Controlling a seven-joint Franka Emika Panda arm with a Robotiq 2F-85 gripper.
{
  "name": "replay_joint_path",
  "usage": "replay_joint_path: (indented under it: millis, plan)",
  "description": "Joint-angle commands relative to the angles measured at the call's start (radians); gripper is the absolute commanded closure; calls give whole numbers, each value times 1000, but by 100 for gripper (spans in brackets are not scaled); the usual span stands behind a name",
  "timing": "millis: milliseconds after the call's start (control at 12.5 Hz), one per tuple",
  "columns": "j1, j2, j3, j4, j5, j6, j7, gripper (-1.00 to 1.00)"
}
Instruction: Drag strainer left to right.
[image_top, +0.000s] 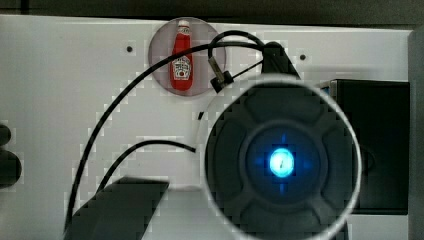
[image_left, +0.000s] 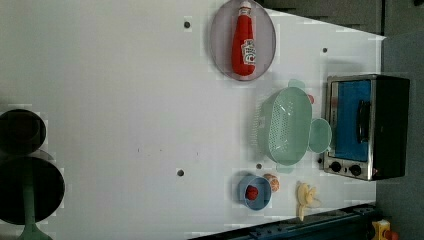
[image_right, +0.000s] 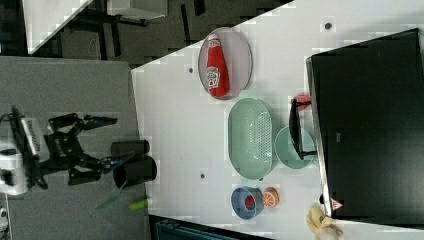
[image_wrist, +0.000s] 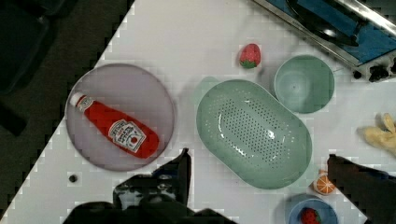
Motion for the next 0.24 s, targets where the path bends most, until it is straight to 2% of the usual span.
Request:
replay_joint_path:
  millis: [80, 240]
  plan:
    - [-14, 46, -1, -35, 2, -51, -93, -100]
    - [-14, 47, -4, -35, 2, -51, -93, -100]
